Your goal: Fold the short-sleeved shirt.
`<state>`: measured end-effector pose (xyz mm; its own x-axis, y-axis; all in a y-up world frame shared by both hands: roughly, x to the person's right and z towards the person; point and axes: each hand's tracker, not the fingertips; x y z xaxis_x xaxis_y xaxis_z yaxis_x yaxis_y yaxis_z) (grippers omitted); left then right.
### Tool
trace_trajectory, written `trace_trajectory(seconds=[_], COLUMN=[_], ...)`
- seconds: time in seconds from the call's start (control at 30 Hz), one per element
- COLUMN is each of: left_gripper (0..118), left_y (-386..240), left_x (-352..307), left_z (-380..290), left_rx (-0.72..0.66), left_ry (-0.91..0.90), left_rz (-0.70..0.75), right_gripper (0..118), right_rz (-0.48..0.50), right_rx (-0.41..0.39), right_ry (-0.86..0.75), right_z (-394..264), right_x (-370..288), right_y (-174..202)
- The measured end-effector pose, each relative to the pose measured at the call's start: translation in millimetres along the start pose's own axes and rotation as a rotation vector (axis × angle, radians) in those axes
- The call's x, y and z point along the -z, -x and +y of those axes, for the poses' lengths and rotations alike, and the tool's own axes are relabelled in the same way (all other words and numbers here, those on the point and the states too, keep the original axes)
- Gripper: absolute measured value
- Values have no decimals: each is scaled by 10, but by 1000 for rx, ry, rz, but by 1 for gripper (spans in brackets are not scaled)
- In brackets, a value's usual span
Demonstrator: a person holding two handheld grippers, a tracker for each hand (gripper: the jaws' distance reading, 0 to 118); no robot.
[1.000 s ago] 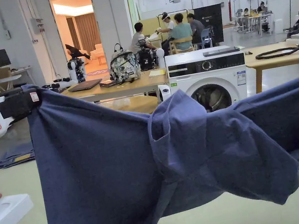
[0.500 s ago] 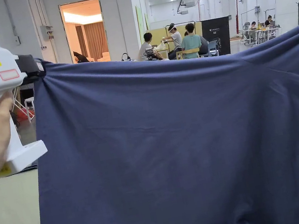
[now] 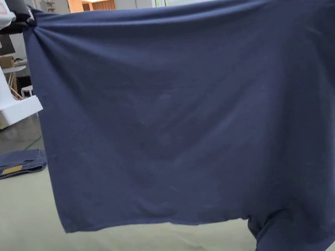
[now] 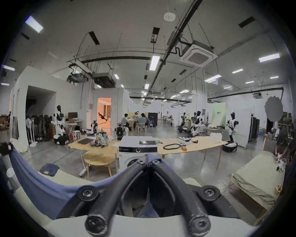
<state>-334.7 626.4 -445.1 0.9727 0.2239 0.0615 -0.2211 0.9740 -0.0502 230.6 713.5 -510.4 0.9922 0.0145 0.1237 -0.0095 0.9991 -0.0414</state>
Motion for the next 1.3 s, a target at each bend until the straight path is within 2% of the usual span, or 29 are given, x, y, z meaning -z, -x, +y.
trace_trajectory(seconds=[0.1, 0.2, 0.3, 0.47, 0.6, 0.63, 0.73, 0.83, 0.93, 1.1, 1.3], left_gripper=[0, 0, 0, 0, 0, 0, 0, 0, 0, 0, 0], left_y=[69, 79, 222, 222, 330, 323, 377, 391, 431, 666, 770], left_x=[338, 510, 755, 970, 979, 909, 794, 633, 314, -238, -1417], left_z=[19, 18, 28, -113, -432, -548, -885, -1190, -1440, -1751, -2200], left_rx=[1, -3, -22, 50, 28, 5, -22, 7, -7, 24, -13], left_ry=[6, 9, -8, 30, 76, 81, 117, 199, 198, 194, 185], left_rz=[0, 7, -3, 3, -15, -21, -50, -46, -60, -74, -127], right_gripper=[0, 0, 0, 0, 0, 0, 0, 0, 0, 0, 0], right_rz=[-14, -36, -45, -40, -33, -14, -13, -1, 11, 71, 96], right_rx=[-7, -50, -35, -71, -91, -67, -67, -39, -2, 49, 77], right_ry=[-3, -29, -35, -37, 8, 19, 75, 152, 176, 179, 148], right_z=[109, 273, 444, 282, -5, -124, -521, -928, -1269, -1758, -2544], right_x=[106, 193, 279, 183, 167, 151, 80, -61, -250, -1005, -2039], right_y=[63, 112, 135, 253, 251, 232, 201, 93, -71, -305, -600])
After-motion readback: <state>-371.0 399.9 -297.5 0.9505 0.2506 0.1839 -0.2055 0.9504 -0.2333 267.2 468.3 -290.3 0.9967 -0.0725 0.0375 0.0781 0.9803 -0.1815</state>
